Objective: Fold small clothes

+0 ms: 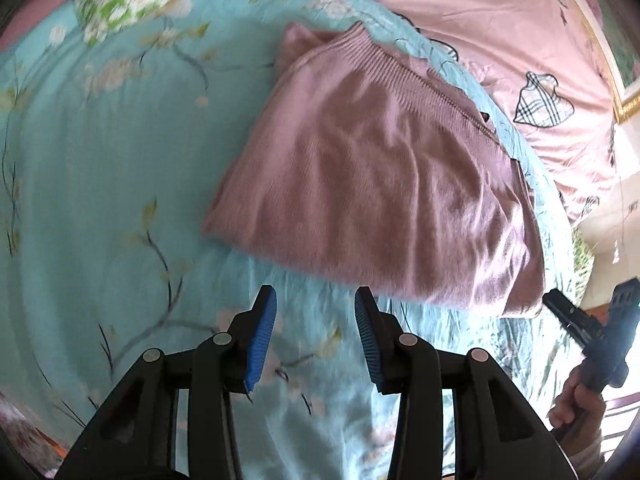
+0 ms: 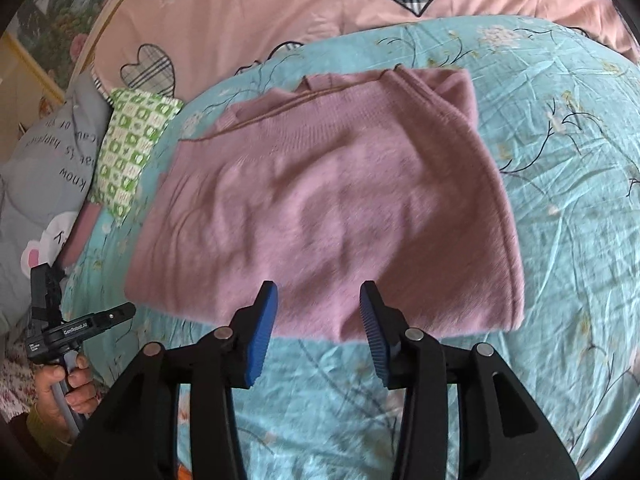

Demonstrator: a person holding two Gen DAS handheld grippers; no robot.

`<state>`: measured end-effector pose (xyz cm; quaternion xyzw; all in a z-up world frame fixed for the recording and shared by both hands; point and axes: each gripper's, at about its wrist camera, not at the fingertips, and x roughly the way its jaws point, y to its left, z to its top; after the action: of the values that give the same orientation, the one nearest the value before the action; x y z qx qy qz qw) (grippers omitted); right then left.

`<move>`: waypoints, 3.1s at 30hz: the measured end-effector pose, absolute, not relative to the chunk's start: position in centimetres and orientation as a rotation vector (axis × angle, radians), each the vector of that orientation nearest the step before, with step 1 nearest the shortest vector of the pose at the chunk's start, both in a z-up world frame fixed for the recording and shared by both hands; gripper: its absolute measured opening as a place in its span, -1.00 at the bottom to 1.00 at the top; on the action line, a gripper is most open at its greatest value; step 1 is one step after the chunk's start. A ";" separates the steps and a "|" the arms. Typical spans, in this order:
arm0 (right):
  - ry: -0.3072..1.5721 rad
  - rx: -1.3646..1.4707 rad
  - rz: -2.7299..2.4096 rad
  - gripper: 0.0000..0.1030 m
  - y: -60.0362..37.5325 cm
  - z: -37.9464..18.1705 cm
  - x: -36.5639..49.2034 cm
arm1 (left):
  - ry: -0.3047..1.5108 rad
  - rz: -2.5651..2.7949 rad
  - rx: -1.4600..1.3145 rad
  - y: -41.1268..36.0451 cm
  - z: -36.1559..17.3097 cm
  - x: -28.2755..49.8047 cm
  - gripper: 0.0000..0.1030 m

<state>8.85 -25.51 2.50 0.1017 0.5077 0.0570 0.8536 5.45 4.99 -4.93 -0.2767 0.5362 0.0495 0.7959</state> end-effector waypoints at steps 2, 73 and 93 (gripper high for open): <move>1.072 0.217 0.125 -0.13 -25.3 2.5 8.5 | 1.158 0.107 -0.642 5.2 -5.5 5.0 -0.20; 1.161 0.624 0.285 -0.05 -30.2 -2.3 24.4 | 1.062 -0.400 -0.370 -16.7 -3.9 22.3 -0.76; 1.080 0.449 0.196 -0.72 -37.1 2.1 22.7 | 1.128 -0.572 -0.201 -27.4 -5.3 24.2 -0.74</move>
<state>22.69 -37.09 2.06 0.2116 0.5090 0.0922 0.8293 24.20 -27.44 -5.34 -0.0938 0.5264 -0.2669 0.8018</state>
